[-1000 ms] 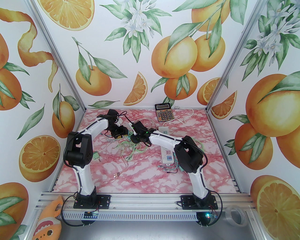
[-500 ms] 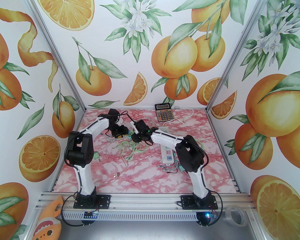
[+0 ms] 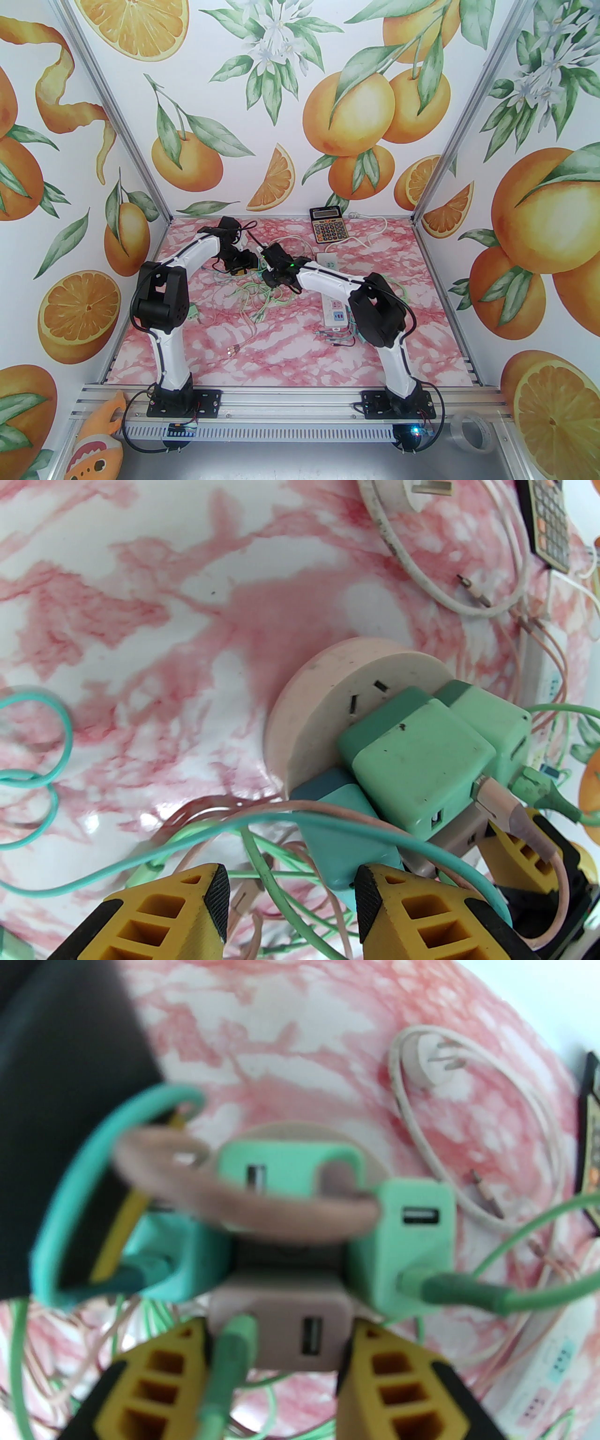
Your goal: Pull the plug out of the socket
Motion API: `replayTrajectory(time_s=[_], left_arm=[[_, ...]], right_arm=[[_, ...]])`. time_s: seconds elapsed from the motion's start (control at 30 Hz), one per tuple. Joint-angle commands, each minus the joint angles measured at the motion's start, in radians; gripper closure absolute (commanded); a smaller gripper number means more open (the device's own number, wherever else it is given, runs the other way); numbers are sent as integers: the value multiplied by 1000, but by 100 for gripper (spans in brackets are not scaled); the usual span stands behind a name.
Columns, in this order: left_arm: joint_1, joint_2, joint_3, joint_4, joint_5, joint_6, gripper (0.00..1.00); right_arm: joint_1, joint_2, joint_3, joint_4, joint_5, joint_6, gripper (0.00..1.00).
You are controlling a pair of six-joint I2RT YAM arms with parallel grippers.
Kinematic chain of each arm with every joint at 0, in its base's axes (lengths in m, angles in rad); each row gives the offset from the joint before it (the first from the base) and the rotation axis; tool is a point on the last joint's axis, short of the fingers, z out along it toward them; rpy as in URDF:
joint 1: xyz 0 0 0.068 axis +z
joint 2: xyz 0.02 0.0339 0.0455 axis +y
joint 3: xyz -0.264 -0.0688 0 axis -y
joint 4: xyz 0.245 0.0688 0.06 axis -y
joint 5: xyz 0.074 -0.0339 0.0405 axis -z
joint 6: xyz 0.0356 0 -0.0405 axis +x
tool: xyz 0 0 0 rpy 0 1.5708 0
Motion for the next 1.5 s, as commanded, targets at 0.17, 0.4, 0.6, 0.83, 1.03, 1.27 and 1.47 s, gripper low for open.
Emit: replayTrajectory(time_s=[0.17, 0.4, 0.6, 0.83, 1.03, 1.27, 1.47], left_arm=[[-31, 87, -32, -25, -68, 6, 51], [-31, 89, -35, -23, -69, 7, 51], [-34, 94, -31, -22, -65, 6, 51], [-36, 103, -20, -26, -64, 7, 51], [-36, 107, -13, -30, -65, 7, 51], [-35, 108, -18, -30, -69, 9, 51], [-35, 105, -20, -28, -69, 9, 51]], right_arm=[[-14, -34, -8, 58, -168, 47, 70], [-123, -67, -62, 145, -337, 199, 70], [-116, -73, -53, 137, -324, 197, 70], [16, -23, 37, 15, -126, 28, 70], [62, 3, 76, -19, -54, -26, 71], [-47, -61, -1, 72, -208, 124, 71], [-120, -97, -46, 125, -289, 207, 72]])
